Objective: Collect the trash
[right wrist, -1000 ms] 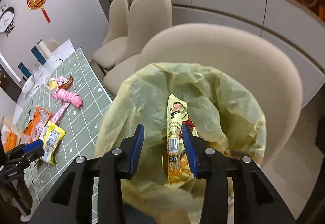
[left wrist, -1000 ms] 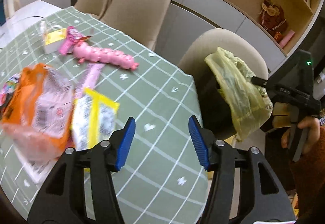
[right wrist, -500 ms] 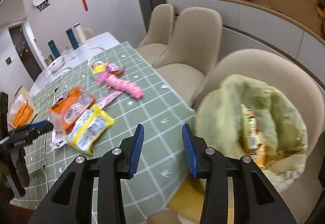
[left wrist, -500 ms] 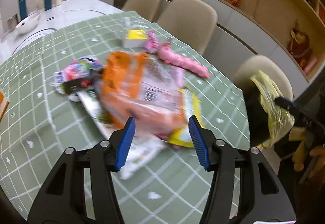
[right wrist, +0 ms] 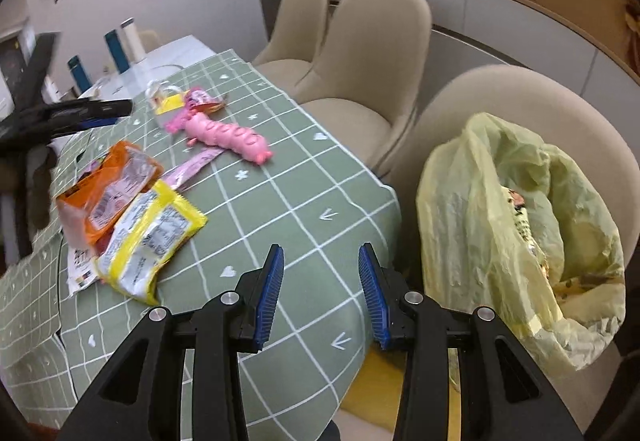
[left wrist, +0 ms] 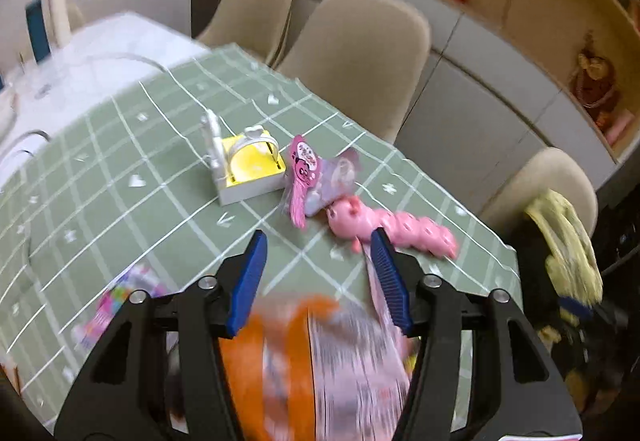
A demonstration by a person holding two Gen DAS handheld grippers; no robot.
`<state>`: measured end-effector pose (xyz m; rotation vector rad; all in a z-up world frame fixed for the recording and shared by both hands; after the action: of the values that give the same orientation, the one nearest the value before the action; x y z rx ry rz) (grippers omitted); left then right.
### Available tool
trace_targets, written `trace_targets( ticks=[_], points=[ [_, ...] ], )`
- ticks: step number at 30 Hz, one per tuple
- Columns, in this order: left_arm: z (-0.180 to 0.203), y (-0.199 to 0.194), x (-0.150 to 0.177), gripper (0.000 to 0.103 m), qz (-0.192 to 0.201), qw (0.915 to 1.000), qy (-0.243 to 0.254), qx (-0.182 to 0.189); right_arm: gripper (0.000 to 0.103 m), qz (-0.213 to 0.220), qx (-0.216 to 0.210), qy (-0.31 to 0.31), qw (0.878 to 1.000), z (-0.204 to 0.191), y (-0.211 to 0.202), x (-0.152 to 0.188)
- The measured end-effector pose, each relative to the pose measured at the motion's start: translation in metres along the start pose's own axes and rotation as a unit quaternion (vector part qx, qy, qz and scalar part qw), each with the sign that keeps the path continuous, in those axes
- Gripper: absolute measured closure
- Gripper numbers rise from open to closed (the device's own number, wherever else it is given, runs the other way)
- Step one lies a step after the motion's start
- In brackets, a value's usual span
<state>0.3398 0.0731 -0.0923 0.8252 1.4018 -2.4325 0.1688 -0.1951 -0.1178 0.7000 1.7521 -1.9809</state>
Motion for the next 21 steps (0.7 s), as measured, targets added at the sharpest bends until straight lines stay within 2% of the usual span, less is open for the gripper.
trace_targets(
  ticks=[2,5,9,10,11,14,17,21],
  points=[
    [-0.007,0.023,-0.011,0.055,-0.020,0.9997,-0.010,-0.003,0.066,-0.004,-0.001,0.001,1.000,0.002,0.002,0.000],
    [-0.017,0.055,-0.023,0.056,-0.049,0.9982,-0.018,-0.029,0.066,-0.007,0.003,0.001,1.000,0.005,0.006,0.001],
    [-0.029,0.076,-0.026,0.063,-0.065,0.9965,-0.028,-0.045,0.066,-0.005,-0.009,0.007,1.000,0.006,0.008,0.001],
    [-0.031,0.078,-0.027,0.068,-0.063,0.9965,-0.035,-0.043,0.066,-0.006,-0.014,0.008,1.000,0.006,0.009,0.001],
    [-0.033,0.079,-0.027,0.079,-0.060,0.9967,-0.040,-0.037,0.066,-0.008,-0.018,0.008,1.000,0.004,0.009,0.001],
    [-0.037,0.075,-0.025,0.097,-0.049,0.9970,-0.052,-0.029,0.066,-0.014,-0.022,0.001,1.000,-0.003,0.013,0.001],
    [-0.034,0.065,-0.020,0.103,-0.039,0.9978,-0.050,-0.021,0.066,-0.016,-0.038,-0.009,0.999,-0.015,0.014,0.002],
    [-0.022,0.047,-0.008,0.103,-0.037,0.9988,-0.032,-0.003,0.066,-0.014,-0.061,-0.019,0.998,-0.033,0.013,-0.003]
  ],
)
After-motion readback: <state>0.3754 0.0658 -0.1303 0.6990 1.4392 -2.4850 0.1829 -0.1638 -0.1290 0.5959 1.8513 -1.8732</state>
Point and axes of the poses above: each gripper's, at about its wrist camera, not at the fingertips, and y roughly the way its jaws point, z to its right, x to its underside, the point moved 3 cm from there along y, roughly the way its jaws point, and after that the axes turned 13 degrees about x, right-handed, at the moved point
